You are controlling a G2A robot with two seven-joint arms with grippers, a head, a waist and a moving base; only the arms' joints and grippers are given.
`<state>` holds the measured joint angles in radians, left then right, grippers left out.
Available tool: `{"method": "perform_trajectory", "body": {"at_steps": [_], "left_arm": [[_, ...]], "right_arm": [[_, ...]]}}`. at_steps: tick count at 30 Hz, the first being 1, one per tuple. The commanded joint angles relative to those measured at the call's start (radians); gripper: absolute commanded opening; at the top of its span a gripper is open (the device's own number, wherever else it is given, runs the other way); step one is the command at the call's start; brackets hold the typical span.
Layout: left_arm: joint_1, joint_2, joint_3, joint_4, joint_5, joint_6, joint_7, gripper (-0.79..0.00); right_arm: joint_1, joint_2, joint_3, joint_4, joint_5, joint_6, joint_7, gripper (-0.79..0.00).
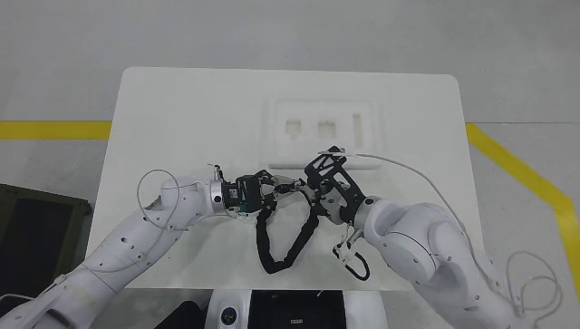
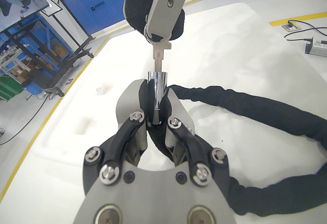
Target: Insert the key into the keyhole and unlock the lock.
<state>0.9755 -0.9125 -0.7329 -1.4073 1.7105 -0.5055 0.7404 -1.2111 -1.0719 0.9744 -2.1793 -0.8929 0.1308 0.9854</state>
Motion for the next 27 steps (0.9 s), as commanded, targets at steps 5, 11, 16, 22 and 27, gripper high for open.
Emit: {"method": "perform_trajectory", "body": {"at_steps": [5, 11, 16, 22, 27], "left_arm": [[0.000, 0.000, 0.000, 0.000, 0.000, 0.000, 0.000, -0.785], [0.000, 0.000, 0.000, 0.000, 0.000, 0.000, 0.000, -0.785], [0.000, 0.000, 0.000, 0.000, 0.000, 0.000, 0.000, -0.785], [0.000, 0.000, 0.000, 0.000, 0.000, 0.000, 0.000, -0.785], [0.009, -0.001, -0.004, -0.008, -0.012, 0.001, -0.021, -0.785]], "right_arm": [[0.010, -0.006, -0.006, 0.010, 0.006, 0.005, 0.005, -0.468], [0.010, -0.010, 0.001, 0.004, 0.028, -0.001, 0.011, 0.000], [-0.002, -0.009, 0.028, -0.011, 0.054, -0.028, -0.007, 0.000], [-0.025, 0.006, 0.095, -0.012, 0.030, -0.196, -0.032, 0.000], [-0.063, 0.022, 0.163, 0.006, 0.035, -0.358, -0.079, 0.000]]}}
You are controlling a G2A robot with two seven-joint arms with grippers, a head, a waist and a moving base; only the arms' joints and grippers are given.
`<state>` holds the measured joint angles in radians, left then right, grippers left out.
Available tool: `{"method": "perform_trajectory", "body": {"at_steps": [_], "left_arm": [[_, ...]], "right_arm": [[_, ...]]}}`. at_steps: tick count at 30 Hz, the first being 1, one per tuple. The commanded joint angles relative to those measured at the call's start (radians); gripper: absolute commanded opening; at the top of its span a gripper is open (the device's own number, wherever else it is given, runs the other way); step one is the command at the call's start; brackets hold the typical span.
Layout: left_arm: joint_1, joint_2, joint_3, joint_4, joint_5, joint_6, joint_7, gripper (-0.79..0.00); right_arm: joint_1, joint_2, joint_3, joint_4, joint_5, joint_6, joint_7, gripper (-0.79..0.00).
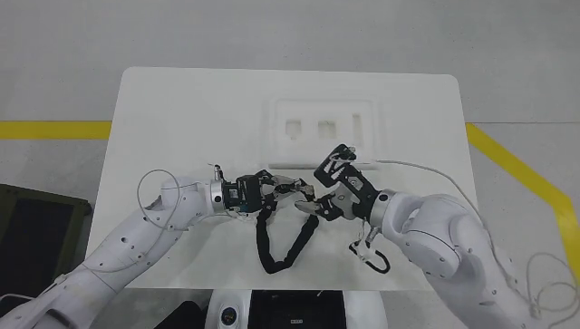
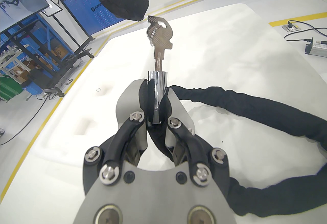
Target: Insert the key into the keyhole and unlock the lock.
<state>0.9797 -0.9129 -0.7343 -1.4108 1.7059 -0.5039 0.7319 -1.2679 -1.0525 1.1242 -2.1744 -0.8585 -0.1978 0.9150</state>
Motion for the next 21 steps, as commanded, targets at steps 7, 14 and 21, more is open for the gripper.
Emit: {"method": "perform_trajectory", "body": {"at_steps": [7, 14, 21], "left_arm": [[0.008, 0.001, -0.030, -0.028, -0.080, -0.137, -0.076, -0.785], [-0.012, 0.007, -0.065, -0.038, -0.166, -0.333, -0.157, -0.785], [-0.050, 0.004, -0.069, -0.005, -0.301, -0.508, -0.270, -0.785]], "right_arm": [[-0.040, 0.023, 0.085, 0.027, -0.049, -0.255, -0.065, 0.000], [-0.044, 0.037, 0.096, 0.061, -0.154, -0.464, -0.144, 0.000], [-0.047, 0.042, 0.094, 0.063, -0.217, -0.550, -0.230, 0.000]]}}
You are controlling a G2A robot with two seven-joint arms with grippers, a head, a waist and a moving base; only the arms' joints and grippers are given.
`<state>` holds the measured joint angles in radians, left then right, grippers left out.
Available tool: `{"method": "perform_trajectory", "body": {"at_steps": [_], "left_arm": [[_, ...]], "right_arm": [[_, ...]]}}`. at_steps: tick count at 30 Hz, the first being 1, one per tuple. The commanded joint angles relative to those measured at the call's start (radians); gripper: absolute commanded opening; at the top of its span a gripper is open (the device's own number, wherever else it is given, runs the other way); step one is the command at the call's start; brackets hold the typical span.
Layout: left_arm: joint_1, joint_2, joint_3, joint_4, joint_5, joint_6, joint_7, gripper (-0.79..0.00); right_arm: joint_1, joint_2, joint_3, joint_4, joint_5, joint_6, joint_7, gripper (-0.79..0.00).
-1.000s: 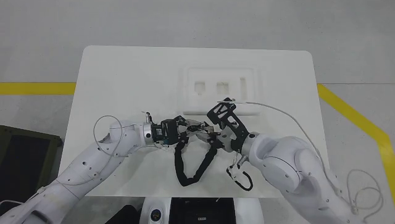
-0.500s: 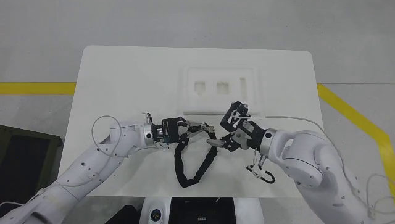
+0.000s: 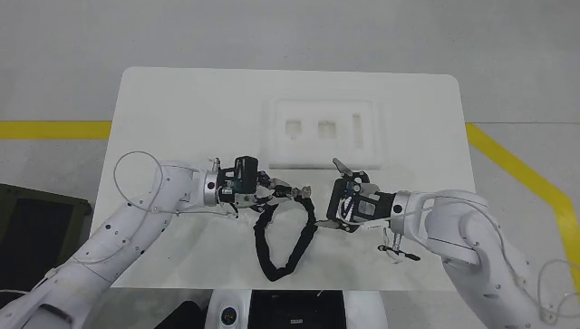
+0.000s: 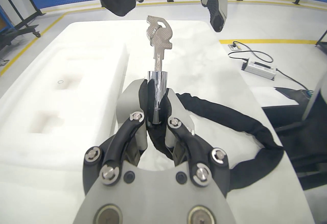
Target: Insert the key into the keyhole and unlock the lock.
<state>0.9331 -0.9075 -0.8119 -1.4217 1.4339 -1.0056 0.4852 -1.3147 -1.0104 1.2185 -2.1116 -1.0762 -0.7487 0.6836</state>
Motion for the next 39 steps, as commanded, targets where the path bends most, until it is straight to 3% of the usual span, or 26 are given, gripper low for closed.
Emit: {"method": "perform_trajectory", "body": {"at_steps": [1, 14, 20, 25, 32, 35, 37, 39], "left_arm": [[-0.012, -0.002, 0.023, 0.004, -0.054, -0.007, -0.043, -0.785], [-0.156, 0.030, 0.204, 0.012, -0.427, -0.007, -0.293, -0.785], [-0.231, 0.057, 0.297, -0.002, -0.636, -0.007, -0.412, -0.785], [-0.290, 0.084, 0.377, -0.011, -0.794, -0.007, -0.512, -0.785], [-0.293, 0.085, 0.381, -0.012, -0.804, -0.007, -0.516, -0.785], [-0.293, 0.085, 0.381, -0.012, -0.804, -0.007, -0.516, -0.785], [-0.293, 0.085, 0.381, -0.012, -0.804, -0.007, -0.516, -0.785], [-0.293, 0.085, 0.381, -0.012, -0.804, -0.007, -0.516, -0.785]], "right_arm": [[0.000, 0.000, 0.000, 0.000, 0.001, 0.001, 0.001, 0.000], [0.000, 0.001, -0.009, -0.005, -0.023, -0.015, -0.016, 0.000], [0.046, 0.006, -0.013, 0.013, -0.188, -0.127, -0.115, 0.000], [0.068, 0.012, -0.006, 0.020, -0.361, -0.159, -0.251, 0.000], [0.086, 0.018, -0.031, 0.023, -0.555, -0.171, -0.410, -0.006], [0.093, 0.019, -0.052, 0.022, -0.613, -0.184, -0.444, -0.163], [0.095, 0.021, -0.064, 0.018, -0.641, -0.191, -0.458, -0.219], [0.098, 0.021, -0.073, 0.014, -0.663, -0.196, -0.468, -0.342]]}}
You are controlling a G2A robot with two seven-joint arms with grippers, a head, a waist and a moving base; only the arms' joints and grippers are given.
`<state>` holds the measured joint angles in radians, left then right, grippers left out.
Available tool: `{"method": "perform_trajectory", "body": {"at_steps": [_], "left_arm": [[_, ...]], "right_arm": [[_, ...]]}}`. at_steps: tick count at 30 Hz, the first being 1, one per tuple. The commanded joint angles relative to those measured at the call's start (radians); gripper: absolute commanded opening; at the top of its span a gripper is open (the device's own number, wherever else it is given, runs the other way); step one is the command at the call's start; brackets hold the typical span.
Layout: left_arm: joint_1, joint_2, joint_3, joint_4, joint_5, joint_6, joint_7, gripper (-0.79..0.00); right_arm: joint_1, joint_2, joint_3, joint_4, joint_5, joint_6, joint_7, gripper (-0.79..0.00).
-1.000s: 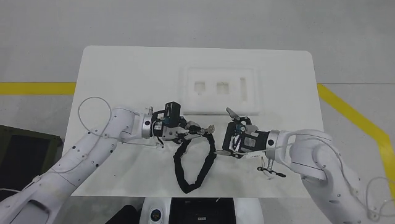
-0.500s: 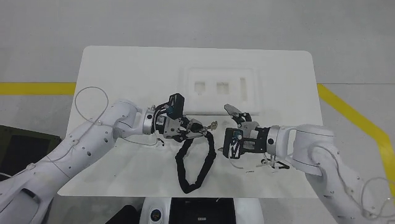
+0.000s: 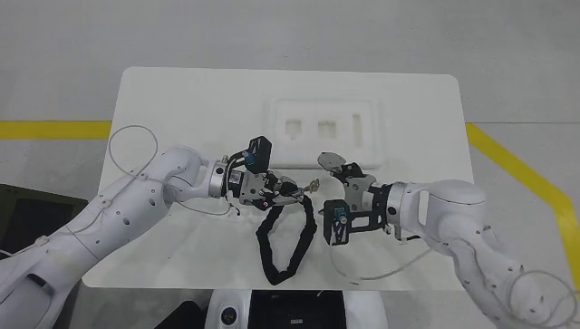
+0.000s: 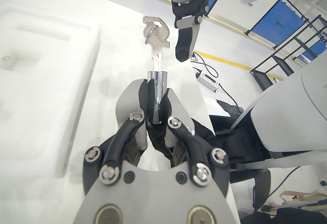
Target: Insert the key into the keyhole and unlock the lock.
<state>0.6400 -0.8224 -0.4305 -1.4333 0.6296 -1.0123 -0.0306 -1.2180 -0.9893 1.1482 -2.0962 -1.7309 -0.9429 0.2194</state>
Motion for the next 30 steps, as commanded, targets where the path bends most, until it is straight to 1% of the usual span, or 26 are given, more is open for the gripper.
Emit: {"method": "perform_trajectory", "body": {"at_steps": [1, 2, 7, 14, 16, 19, 20, 22, 23, 24, 30], "left_arm": [[0.000, 0.000, 0.000, 0.000, 0.000, 0.000, 0.000, -0.785], [0.000, 0.000, 0.000, 0.000, 0.000, 0.000, 0.000, -0.785], [0.000, 0.000, 0.000, 0.000, 0.000, 0.000, 0.000, -0.785], [0.000, 0.000, 0.000, 0.000, 0.000, 0.000, 0.000, -0.785], [0.000, 0.000, 0.000, 0.000, 0.000, 0.000, 0.000, -0.785], [0.000, 0.000, 0.000, 0.000, 0.000, 0.000, 0.000, -0.785], [0.000, 0.000, 0.000, 0.000, 0.000, 0.000, 0.000, -0.785], [0.000, 0.000, 0.000, 0.000, 0.000, 0.000, 0.000, -0.785], [0.000, 0.000, 0.000, 0.000, 0.000, 0.000, 0.000, -0.785], [0.000, 0.000, 0.000, 0.000, 0.000, 0.000, 0.000, -0.785], [0.000, 0.000, 0.000, 0.000, 0.000, 0.000, 0.000, -0.785]], "right_arm": [[0.002, 0.001, -0.006, -0.001, -0.014, -0.002, -0.009, -0.369], [0.004, 0.001, -0.008, -0.002, -0.024, -0.003, -0.008, -0.397], [0.015, 0.001, -0.022, 0.000, -0.044, -0.002, -0.013, -0.419], [0.038, -0.002, -0.039, -0.003, -0.045, -0.008, -0.007, -0.471], [0.045, -0.003, -0.044, -0.003, -0.038, -0.017, -0.001, -0.539], [0.057, -0.004, -0.049, 0.000, -0.016, -0.040, 0.014, -0.573], [0.060, -0.004, -0.051, 0.001, -0.008, -0.047, 0.020, -0.625], [0.066, -0.006, -0.053, 0.007, 0.013, -0.054, 0.037, -0.674], [0.068, -0.006, -0.052, 0.010, 0.029, -0.057, 0.046, -0.727], [0.071, -0.008, -0.051, 0.014, 0.047, -0.055, 0.054, -0.748], [0.087, -0.012, -0.051, 0.027, 0.152, -0.069, 0.127, -0.785]]}}
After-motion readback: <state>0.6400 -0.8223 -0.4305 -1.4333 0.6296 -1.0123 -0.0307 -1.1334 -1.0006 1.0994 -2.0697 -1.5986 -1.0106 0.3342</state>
